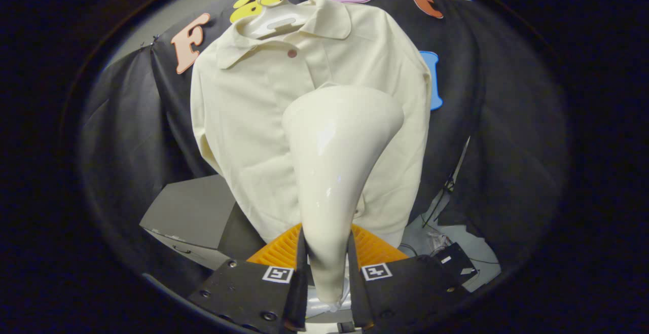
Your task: Iron the clothes twice with a garment steamer, once on the left side and once on the right side.
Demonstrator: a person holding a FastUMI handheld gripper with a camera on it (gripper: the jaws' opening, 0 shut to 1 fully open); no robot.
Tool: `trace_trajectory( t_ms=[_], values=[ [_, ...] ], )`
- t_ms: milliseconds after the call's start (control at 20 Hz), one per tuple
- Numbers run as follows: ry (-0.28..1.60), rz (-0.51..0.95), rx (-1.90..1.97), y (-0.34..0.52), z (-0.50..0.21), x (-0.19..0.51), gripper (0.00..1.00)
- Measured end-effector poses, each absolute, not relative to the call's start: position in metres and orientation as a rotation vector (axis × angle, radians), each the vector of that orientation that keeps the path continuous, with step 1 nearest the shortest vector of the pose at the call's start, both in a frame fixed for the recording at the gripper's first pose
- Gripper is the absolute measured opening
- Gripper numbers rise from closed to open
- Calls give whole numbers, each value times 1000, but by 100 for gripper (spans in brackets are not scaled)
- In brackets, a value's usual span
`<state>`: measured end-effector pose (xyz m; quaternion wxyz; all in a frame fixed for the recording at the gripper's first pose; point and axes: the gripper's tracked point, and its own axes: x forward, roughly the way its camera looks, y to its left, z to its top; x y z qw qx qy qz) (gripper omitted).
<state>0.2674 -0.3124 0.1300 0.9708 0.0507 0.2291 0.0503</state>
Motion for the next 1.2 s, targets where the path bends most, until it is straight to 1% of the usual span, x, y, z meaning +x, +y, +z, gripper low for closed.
trace_trajectory(
  t_ms=[200,350,550,700,950,1200],
  values=[
    [434,107,71,-335,173,291,35],
    [431,124,53,-347,192,311,35],
    [469,204,139,-355,205,343,35],
    [517,243,180,-360,199,364,35],
    [586,307,195,-355,178,377,36],
    [622,313,168,-364,151,373,36]
  ],
)
